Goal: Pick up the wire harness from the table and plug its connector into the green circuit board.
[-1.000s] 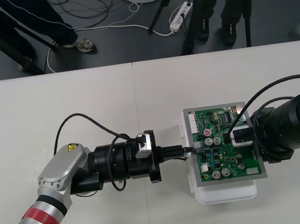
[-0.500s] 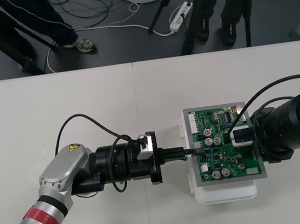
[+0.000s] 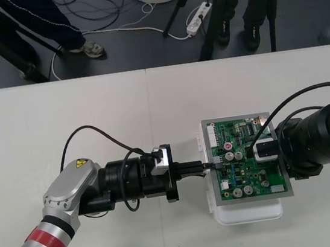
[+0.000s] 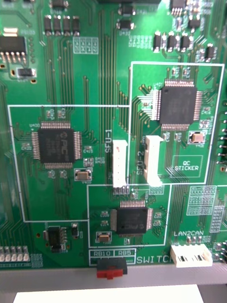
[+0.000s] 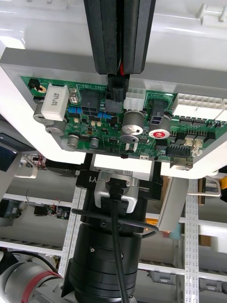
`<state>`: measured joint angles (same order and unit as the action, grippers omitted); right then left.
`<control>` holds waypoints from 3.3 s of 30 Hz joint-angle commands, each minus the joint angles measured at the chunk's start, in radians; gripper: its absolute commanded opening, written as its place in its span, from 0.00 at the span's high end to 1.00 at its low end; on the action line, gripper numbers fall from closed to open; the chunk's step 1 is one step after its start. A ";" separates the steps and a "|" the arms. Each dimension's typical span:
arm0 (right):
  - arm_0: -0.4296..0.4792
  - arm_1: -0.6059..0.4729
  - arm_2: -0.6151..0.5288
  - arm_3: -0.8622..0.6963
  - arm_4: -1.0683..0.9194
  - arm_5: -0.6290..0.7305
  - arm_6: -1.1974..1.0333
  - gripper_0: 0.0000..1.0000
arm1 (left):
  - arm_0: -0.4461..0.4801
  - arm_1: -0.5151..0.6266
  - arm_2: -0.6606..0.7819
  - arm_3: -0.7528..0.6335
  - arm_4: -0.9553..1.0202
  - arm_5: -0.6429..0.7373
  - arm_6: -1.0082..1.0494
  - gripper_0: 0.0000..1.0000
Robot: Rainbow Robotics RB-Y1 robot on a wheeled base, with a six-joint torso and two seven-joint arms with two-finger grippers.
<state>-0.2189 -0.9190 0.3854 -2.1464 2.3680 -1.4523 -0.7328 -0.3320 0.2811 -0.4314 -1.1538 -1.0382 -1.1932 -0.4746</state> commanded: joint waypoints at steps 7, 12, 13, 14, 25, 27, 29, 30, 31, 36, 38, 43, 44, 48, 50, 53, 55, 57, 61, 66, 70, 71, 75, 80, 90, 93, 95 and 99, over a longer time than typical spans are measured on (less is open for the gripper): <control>-0.004 0.023 0.010 -0.018 0.002 0.020 0.027 0.00 | -0.028 0.001 -0.032 -0.015 -0.003 0.035 -0.062 1.00; -0.002 0.025 0.010 -0.018 0.000 0.020 0.027 0.00 | -0.030 0.003 -0.041 -0.017 -0.003 0.030 -0.064 1.00; -0.002 0.025 0.010 -0.018 0.000 0.021 0.027 0.00 | -0.028 0.003 -0.040 -0.015 -0.003 0.029 -0.064 1.00; -0.002 0.025 0.010 -0.018 -0.001 0.020 0.026 0.00 | -0.028 0.003 -0.040 -0.015 -0.003 0.026 -0.064 1.00; -0.004 0.029 0.010 -0.018 -0.004 0.020 0.027 0.00 | -0.028 0.003 -0.041 -0.018 -0.003 0.012 -0.073 1.00; -0.002 0.031 0.010 -0.018 -0.003 0.020 0.027 0.00 | -0.025 0.003 -0.040 -0.020 -0.002 0.009 -0.075 1.00; -0.002 0.031 0.010 -0.018 -0.004 0.020 0.027 0.00 | -0.025 0.003 -0.040 -0.020 -0.003 0.006 -0.075 1.00; -0.004 0.031 0.010 -0.018 -0.003 0.021 0.027 0.00 | -0.025 0.003 -0.040 -0.021 -0.002 0.006 -0.076 1.00; -0.004 0.031 0.010 -0.018 -0.003 0.020 0.029 0.00 | -0.025 0.003 -0.040 -0.020 -0.002 0.006 -0.078 1.00; -0.002 0.031 0.010 -0.018 -0.009 0.020 0.030 0.00 | -0.024 0.003 -0.040 -0.034 -0.002 0.006 -0.081 1.00; -0.004 0.031 0.010 -0.018 -0.012 0.020 0.030 0.00 | -0.018 0.003 -0.040 -0.040 0.000 0.006 -0.079 1.00; -0.004 0.031 0.010 -0.018 -0.015 0.020 0.030 0.00 | -0.013 0.009 -0.038 -0.041 0.001 0.006 -0.081 1.00; -0.004 0.031 0.010 -0.018 -0.016 0.021 0.030 0.00 | -0.013 0.010 -0.038 -0.041 0.001 0.004 -0.081 1.00; -0.002 0.031 0.010 -0.018 -0.015 0.021 0.030 0.00 | -0.013 0.024 -0.030 -0.047 0.001 0.006 -0.079 1.00; -0.004 0.031 0.010 -0.018 -0.016 0.021 0.030 0.00 | -0.013 0.032 -0.029 -0.055 0.001 0.004 -0.078 1.00; -0.004 0.031 0.010 -0.018 -0.016 0.020 0.030 0.00 | -0.012 0.044 -0.029 -0.058 0.001 0.006 -0.076 1.00; -0.004 0.031 0.010 -0.018 -0.016 0.020 0.030 0.00 | -0.012 0.049 -0.027 -0.061 0.003 0.004 -0.076 1.00; -0.004 0.031 0.010 -0.018 -0.018 0.020 0.030 0.00 | -0.012 0.053 -0.023 -0.061 0.010 -0.003 -0.075 1.00; -0.002 0.031 0.010 -0.018 -0.019 0.021 0.030 0.00 | -0.010 0.066 -0.020 -0.061 0.012 -0.013 -0.073 1.00; -0.004 0.031 0.010 -0.021 -0.023 0.020 0.030 0.00 | -0.009 0.069 -0.020 -0.061 0.012 -0.014 -0.073 1.00; -0.002 0.031 0.010 -0.020 -0.024 0.021 0.030 0.00 | -0.007 0.073 -0.017 -0.061 0.015 -0.016 -0.075 1.00; -0.004 0.032 0.010 -0.020 -0.023 0.021 0.030 0.00 | -0.005 0.075 -0.015 -0.061 0.015 -0.019 -0.075 1.00; -0.002 0.032 0.010 -0.020 -0.026 0.021 0.030 0.00 | 0.001 0.090 0.005 -0.061 0.015 -0.046 -0.073 1.00; -0.002 0.032 0.010 -0.020 -0.026 0.020 0.030 0.00 | 0.010 0.109 0.022 -0.061 0.020 -0.071 -0.072 1.00; -0.004 0.032 0.010 -0.020 -0.024 0.020 0.030 0.00 | 0.028 0.142 0.098 -0.061 0.020 -0.180 -0.070 1.00; -0.004 0.032 0.010 -0.020 -0.024 0.021 0.030 0.00 | 0.028 0.142 0.109 -0.061 0.020 -0.203 -0.070 1.00; -0.002 0.032 0.010 -0.020 -0.026 0.020 0.030 0.00 | 0.027 0.139 0.109 -0.061 0.020 -0.204 -0.072 1.00; -0.004 0.032 0.009 -0.020 -0.026 0.020 0.030 0.00 | 0.027 0.127 0.109 -0.061 0.020 -0.204 -0.072 1.00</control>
<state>-0.2187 -0.9185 0.3854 -2.1458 2.3651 -1.4510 -0.7326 -0.3149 0.3973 -0.3455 -1.1797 -1.0344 -1.3277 -0.4764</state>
